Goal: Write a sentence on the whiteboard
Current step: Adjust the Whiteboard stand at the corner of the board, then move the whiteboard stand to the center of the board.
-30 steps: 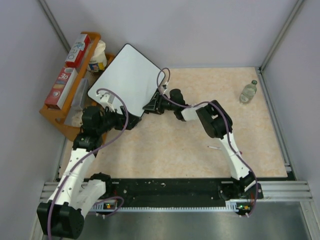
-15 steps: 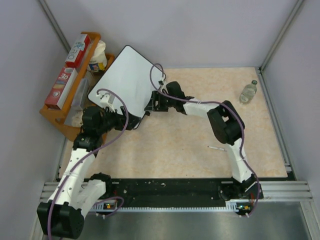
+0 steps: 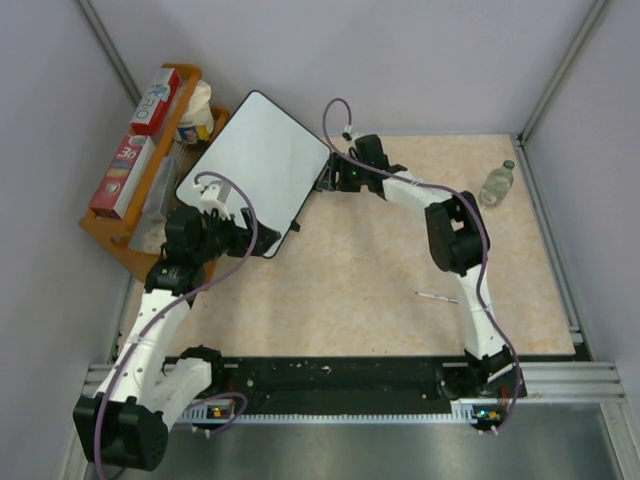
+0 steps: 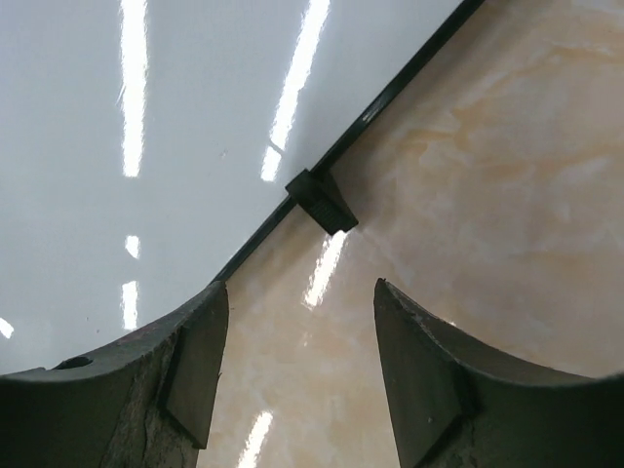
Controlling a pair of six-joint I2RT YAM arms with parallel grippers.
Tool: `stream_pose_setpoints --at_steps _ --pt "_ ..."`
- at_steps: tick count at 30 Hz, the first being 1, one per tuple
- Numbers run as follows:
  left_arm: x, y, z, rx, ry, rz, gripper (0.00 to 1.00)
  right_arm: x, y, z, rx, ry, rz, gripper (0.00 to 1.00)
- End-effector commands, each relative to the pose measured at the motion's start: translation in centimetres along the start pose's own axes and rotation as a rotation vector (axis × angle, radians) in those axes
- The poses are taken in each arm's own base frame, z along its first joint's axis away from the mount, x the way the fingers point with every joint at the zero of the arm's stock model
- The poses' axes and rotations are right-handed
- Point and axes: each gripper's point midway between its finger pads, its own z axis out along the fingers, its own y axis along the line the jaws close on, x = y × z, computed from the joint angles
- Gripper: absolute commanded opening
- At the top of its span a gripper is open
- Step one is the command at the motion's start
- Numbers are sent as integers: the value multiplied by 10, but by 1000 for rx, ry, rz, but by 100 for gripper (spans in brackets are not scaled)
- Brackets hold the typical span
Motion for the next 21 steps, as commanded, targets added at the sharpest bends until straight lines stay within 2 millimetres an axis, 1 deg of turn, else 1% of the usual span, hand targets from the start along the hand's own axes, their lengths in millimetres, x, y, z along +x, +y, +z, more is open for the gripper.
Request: stream_pose_setpoints --at_steps 1,2,3,4,5,6,7,9,10,12,13,14,16,21 --pt "-55 -17 -19 -30 -127 135 97 -16 0 12 5 -22 -10 60" --pt "-63 -19 -24 -46 -144 152 97 -18 -5 17 1 -24 0 60" --pt "-72 -17 -28 -77 -165 179 98 -20 -5 19 -10 -24 4 60" --pt "-93 -29 -39 -76 -213 210 98 -20 -6 21 -24 -17 18 59" --pt "-100 -31 -45 -91 -224 220 98 -21 -6 25 -37 -20 20 59" --pt "-111 -31 -51 -122 -256 238 98 -20 -6 27 -46 -15 20 59" --pt "-129 -41 -65 -131 -314 259 98 -20 -5 29 -54 -14 22 59" --pt "-148 -45 -79 -170 -394 256 98 -18 -6 33 -69 -12 23 59" --pt "-159 -41 -88 -221 -454 246 98 -18 -6 34 -74 -11 29 59" --pt "-173 -49 -106 -227 -553 251 99 -17 -8 38 -78 -12 36 59" --pt "-173 -49 -109 -231 -569 254 99 -17 -11 39 -75 -14 45 59" --pt "-175 -53 -114 -223 -591 262 99 -16 -12 40 -76 -15 48 59" --pt "-176 -56 -117 -210 -602 267 99 -15 -15 44 -80 -18 55 59" --pt "-166 -55 -107 -184 -563 253 99 -19 -16 50 -99 -22 90 58"
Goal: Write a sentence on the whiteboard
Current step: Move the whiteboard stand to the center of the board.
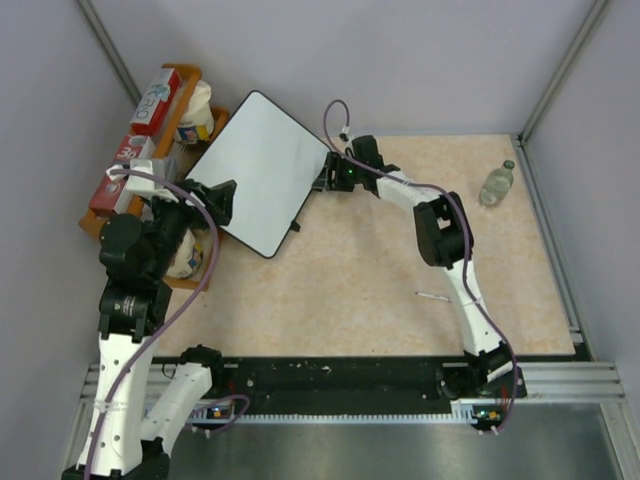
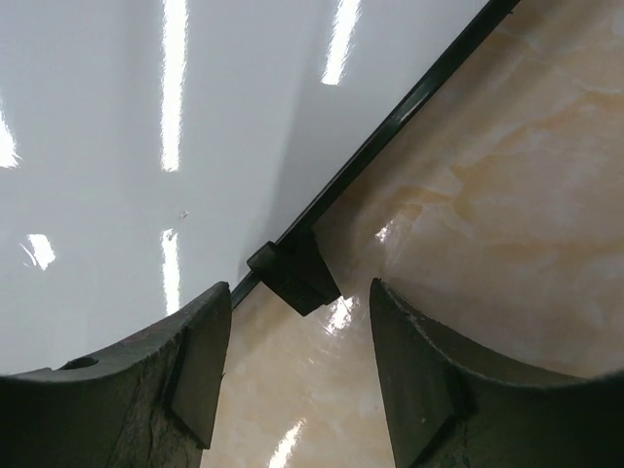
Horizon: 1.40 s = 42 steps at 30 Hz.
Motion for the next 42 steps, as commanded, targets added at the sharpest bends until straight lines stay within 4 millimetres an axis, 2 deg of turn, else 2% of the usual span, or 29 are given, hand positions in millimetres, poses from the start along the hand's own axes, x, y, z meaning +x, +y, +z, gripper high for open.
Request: stream_pose_setpoints --at_steps 1,7,12,16,21,27,31,33,34,36,37,38,39,40,41,42 --pt "10 3 8 -5 11 -25 99 -13 -1 8 -41 -29 28 57" --pt "23 3 13 10 43 -47 99 -17 3 15 -88 -23 128 48" --pt "30 3 17 19 66 -45 99 -9 -2 20 -83 -5 178 43" --pt "35 5 19 16 78 -43 99 -1 -5 19 -73 9 194 33" --pt "43 6 20 17 95 -46 99 -4 -5 13 -68 -8 190 21" --pt "52 8 19 13 116 -46 99 -10 -6 0 -69 -40 190 8" --pt "56 9 18 15 123 -47 99 -1 -9 -5 -65 -25 195 4" --pt "59 9 18 13 132 -50 99 -4 -5 -11 -71 -32 185 3" --pt "60 9 17 14 134 -52 99 3 -8 -13 -61 -20 188 3" --pt "63 9 17 15 143 -57 99 -2 -4 -22 -55 -36 168 2" --pt "64 9 17 17 145 -59 99 9 -9 -24 -38 -17 175 2" --pt "65 8 17 19 148 -63 99 10 -11 -28 -28 -20 174 1" --pt "68 9 16 19 152 -67 99 3 -7 -36 -23 -42 159 0" --pt "69 8 16 23 155 -72 99 15 -15 -40 -2 -23 172 0" --pt "69 8 16 24 156 -74 99 16 -17 -45 7 -29 175 0" --pt "73 8 16 23 165 -79 99 5 -16 -55 6 -60 170 0"
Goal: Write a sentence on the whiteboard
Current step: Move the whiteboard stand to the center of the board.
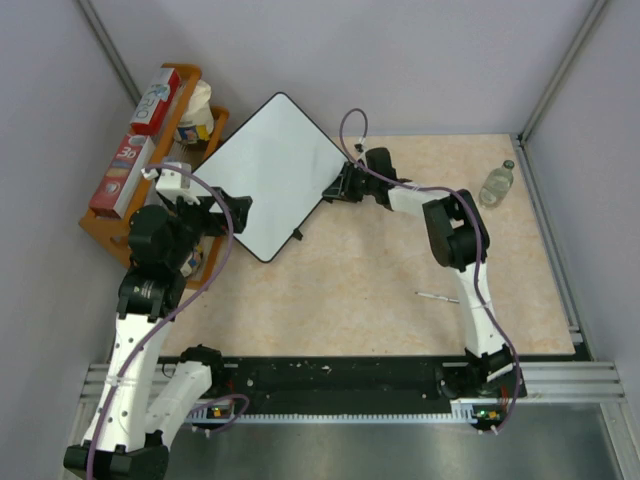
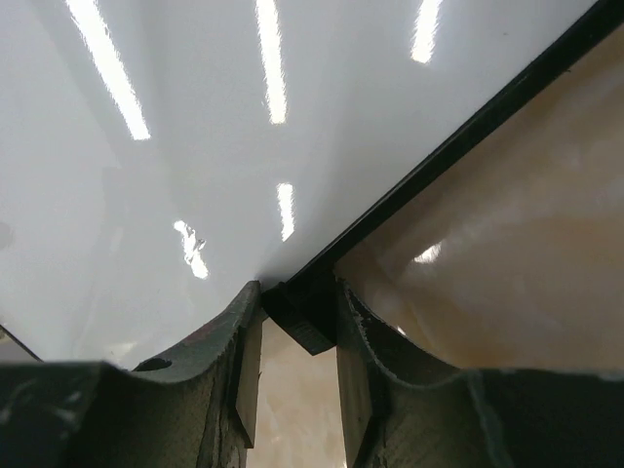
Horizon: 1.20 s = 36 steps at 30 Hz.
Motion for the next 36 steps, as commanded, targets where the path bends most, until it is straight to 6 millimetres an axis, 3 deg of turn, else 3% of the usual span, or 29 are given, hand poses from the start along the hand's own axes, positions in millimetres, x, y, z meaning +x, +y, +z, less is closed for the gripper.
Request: stream_pose_setpoints --at_steps 1,6,9,10,11,12,14,16,17,18,24,29,36 --pt "-2 -6 0 30 -20 -16 99 -5 -14 -41 82 -25 17 0" --pt "12 -9 2 59 19 -39 99 -2 -24 -75 111 -69 38 0" --pt "24 -8 5 66 58 -64 99 8 -26 -93 143 -71 23 0" --pt "28 -8 6 69 71 -72 99 21 -34 -98 167 -54 33 0" --pt "33 -8 7 72 87 -79 99 17 -26 -107 163 -78 18 0" --pt "40 -8 8 78 111 -89 99 31 -36 -113 195 -65 31 0" --pt "54 -7 10 81 147 -116 99 31 -29 -127 194 -95 22 0" --pt "66 -8 13 96 189 -142 99 51 -38 -139 227 -87 43 0" --pt "76 -7 13 100 215 -154 99 47 -29 -147 213 -117 35 0" --pt "83 -8 15 106 237 -164 99 66 -40 -154 243 -98 56 0" --pt "124 -19 16 187 393 -220 97 102 -47 -191 281 -124 81 0" --pt "150 -18 14 174 454 -219 97 119 -54 -210 322 -142 80 0" --pt "188 -33 8 184 547 -199 96 140 -56 -232 343 -143 85 0"
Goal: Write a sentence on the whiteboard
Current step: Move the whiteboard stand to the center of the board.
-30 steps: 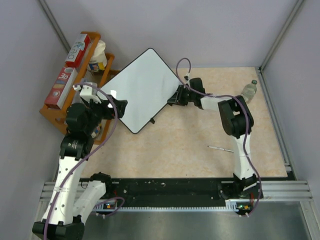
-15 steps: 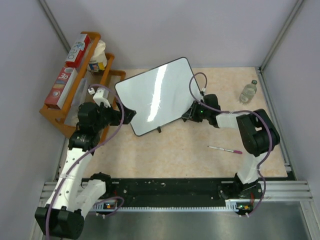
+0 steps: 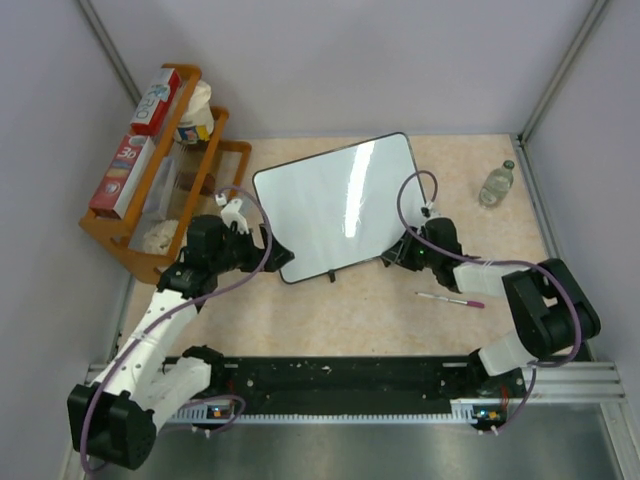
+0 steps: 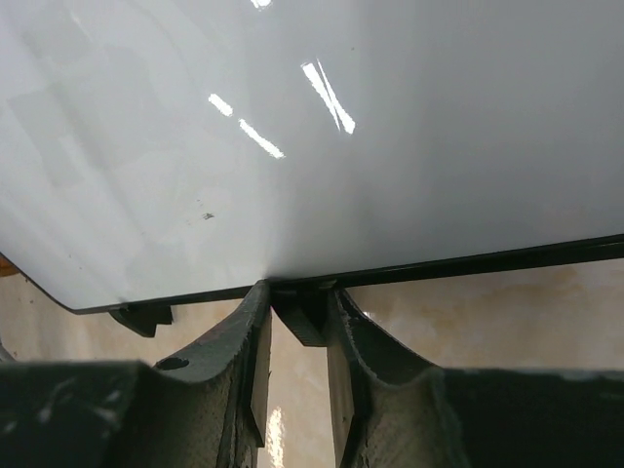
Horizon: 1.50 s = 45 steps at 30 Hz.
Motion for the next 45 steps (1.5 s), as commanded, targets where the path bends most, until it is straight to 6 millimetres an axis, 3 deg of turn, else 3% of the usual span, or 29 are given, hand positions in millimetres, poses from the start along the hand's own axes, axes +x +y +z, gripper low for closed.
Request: stream_pose_setpoints --at_steps 1,10,17,23,24,25,27,28,31,37,45 --pt "22 -5 11 -2 47 16 96 9 -16 -17 49 -13 2 0" --pt "52 -19 21 19 98 33 96 30 -34 -47 99 -40 21 0" --pt "55 -17 13 9 79 49 96 46 -53 -60 143 -65 51 1" --pt "59 -15 6 6 69 59 97 44 -48 -66 122 -75 47 5" --pt "59 -15 6 6 69 61 97 43 -47 -67 118 -79 43 7" --pt "59 -15 5 2 65 63 97 41 -44 -70 111 -85 40 18" --pt "58 -14 3 -1 62 72 97 38 -41 -74 110 -96 37 29" --pt "58 -15 2 -1 62 75 98 34 -37 -79 101 -108 33 39" --pt "53 -16 0 -2 51 89 98 30 -33 -86 98 -129 26 52" --pt "47 -23 -2 21 44 113 99 30 -30 -99 105 -128 21 66" --pt "31 -59 -3 152 74 226 99 34 -11 -120 9 -142 30 83"
